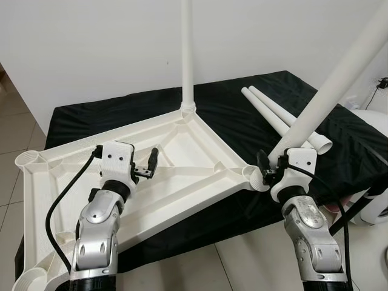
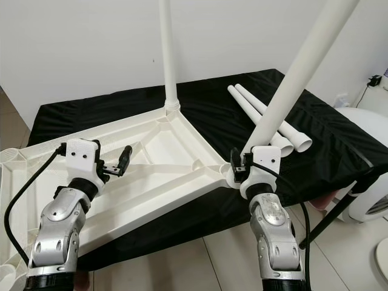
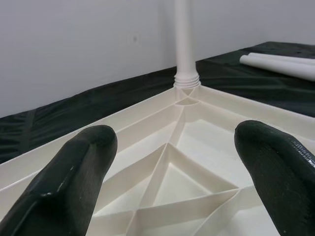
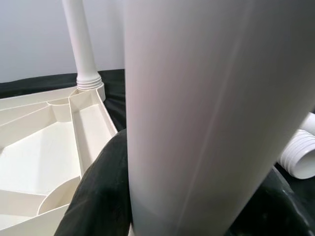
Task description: Building children table
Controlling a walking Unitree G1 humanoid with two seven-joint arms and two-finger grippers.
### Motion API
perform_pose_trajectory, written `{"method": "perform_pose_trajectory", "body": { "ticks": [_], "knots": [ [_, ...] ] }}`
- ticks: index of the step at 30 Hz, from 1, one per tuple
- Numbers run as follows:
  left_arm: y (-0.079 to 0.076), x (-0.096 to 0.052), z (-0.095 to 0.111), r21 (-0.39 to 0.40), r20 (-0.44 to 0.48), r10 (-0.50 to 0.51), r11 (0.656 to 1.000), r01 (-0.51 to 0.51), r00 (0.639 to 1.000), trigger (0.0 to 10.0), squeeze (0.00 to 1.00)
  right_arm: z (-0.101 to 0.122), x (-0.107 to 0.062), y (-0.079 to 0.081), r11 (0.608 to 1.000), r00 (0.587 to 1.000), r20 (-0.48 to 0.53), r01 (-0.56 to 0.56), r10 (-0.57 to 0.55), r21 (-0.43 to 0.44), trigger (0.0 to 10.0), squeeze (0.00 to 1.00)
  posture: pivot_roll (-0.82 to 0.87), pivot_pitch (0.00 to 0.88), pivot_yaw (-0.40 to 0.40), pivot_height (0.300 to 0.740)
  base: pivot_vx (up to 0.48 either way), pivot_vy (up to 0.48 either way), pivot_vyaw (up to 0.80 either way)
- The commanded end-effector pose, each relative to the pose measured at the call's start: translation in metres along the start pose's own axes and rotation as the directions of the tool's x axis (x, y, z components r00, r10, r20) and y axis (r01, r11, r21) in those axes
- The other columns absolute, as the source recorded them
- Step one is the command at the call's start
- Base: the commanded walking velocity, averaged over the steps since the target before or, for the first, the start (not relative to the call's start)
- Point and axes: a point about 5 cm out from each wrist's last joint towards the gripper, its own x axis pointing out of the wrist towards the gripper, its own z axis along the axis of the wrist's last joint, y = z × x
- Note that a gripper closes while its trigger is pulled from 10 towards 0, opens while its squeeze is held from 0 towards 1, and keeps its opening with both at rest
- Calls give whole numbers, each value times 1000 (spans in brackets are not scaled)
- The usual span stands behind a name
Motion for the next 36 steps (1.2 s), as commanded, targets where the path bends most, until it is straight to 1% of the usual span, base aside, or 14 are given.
{"method": "perform_pose_trajectory", "body": {
  "ticks": [1,5,7,13,15,22,32,36],
  "knots": [
    [10,-3,-5,-8,-3,181,983,-181,983,10000,0,-3,-1,3,1000,1000,-5,-20,20,10,10000,0,-82,45,61,740,0,0,0],
    [11,0,-11,-4,3,196,981,-196,981,10000,0,-5,0,2,1000,999,30,-28,28,5,10000,0,-85,44,62,740,0,0,0],
    [10,1,-11,7,6,197,980,-197,980,10000,0,-7,0,1,1000,999,33,-27,27,-1,10000,0,-85,44,62,740,0,0,0],
    [9,2,-10,0,20,198,980,-198,980,10000,0,-7,-1,2,1000,998,56,-24,23,9,10000,0,-87,42,64,740,0,0,0],
    [9,4,-8,-2,44,202,979,-203,978,10000,0,-6,-1,1,1000,997,74,-22,21,11,10000,0,-89,43,66,740,0,0,0],
    [11,5,-6,13,57,202,979,-203,978,10000,0,-5,0,2,1000,996,90,-27,25,14,10000,0,-87,45,68,740,0,0,0],
    [15,7,-3,11,75,211,977,-212,975,10000,0,-5,0,3,999,994,103,-28,26,18,10000,0,-87,45,69,740,0,0,0],
    [15,7,0,8,88,212,977,-213,973,10000,0,-1,0,2,999,992,124,-26,23,24,10000,0,-88,45,70,740,0,0,0]
  ]
}}
